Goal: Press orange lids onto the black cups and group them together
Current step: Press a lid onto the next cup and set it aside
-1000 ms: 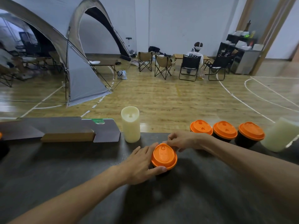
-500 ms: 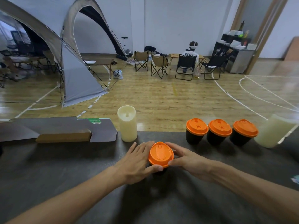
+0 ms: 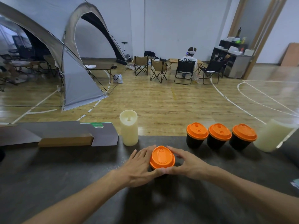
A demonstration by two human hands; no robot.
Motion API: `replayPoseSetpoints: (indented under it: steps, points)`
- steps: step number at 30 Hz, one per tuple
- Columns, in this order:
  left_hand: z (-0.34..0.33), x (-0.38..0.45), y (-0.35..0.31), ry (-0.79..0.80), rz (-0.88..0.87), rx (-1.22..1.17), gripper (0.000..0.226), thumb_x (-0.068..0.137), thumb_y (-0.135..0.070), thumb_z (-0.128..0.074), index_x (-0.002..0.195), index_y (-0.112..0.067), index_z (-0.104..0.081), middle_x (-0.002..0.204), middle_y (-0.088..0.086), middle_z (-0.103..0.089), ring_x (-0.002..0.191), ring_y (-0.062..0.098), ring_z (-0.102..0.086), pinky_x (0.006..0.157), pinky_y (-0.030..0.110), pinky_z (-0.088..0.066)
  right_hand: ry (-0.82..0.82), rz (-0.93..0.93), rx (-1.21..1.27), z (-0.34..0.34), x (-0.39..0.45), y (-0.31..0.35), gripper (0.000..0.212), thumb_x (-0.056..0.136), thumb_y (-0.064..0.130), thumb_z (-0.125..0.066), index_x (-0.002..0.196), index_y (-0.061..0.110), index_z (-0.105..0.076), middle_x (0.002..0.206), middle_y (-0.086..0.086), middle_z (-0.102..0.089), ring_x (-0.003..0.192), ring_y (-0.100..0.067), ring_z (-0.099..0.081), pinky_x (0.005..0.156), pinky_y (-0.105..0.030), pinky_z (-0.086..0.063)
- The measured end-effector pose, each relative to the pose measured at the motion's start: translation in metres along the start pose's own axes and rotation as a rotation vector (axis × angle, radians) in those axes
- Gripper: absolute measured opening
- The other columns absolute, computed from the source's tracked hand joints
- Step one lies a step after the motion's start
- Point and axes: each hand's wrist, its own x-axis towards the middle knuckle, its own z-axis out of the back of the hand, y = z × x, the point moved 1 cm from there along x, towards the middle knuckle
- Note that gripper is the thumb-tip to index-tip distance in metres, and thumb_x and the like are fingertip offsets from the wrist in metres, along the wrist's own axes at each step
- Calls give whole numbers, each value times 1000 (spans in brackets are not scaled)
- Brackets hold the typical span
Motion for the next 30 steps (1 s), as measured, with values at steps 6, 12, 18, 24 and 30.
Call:
replayPoseSetpoints:
  steps: [6,12,18,24,30]
  points:
    - [-8,5,1,-31,83,-141,105,74,-92,-40,155,-42,6,166,-11,-9,153,14,-12,125,50,-1,3,66,-370,8,1,2,102,81,67,-65,159,36,-7,167,10,1,153,-11,7,124,-41,1]
    - [-18,5,-4,-127,102,-441,102,70,-74,-58,154,-44,-8,160,-11,-23,146,11,-25,123,46,-20,26,95,-546,13,3,6,101,84,70,-56,159,29,-4,167,9,4,151,-9,14,122,-38,11]
    - [-20,8,-5,-138,150,-653,67,83,-45,-48,144,-53,-21,154,-11,-31,138,8,-33,118,35,-27,56,73,-561,15,3,11,99,85,69,-58,160,29,-7,168,7,0,152,-11,12,123,-40,11]
    - [13,12,5,-143,98,-638,40,92,-43,-62,131,-32,-60,124,-15,-66,117,0,-59,104,29,-47,81,53,-547,17,4,13,98,85,67,-60,160,28,-9,168,7,-6,153,-13,8,124,-45,5]
    - [41,34,7,-98,139,-529,13,97,-25,-64,102,-21,-75,99,-11,-73,94,0,-66,72,13,-48,96,33,-556,17,4,19,96,87,62,-62,160,27,-10,167,5,-10,154,-13,3,125,-45,4]
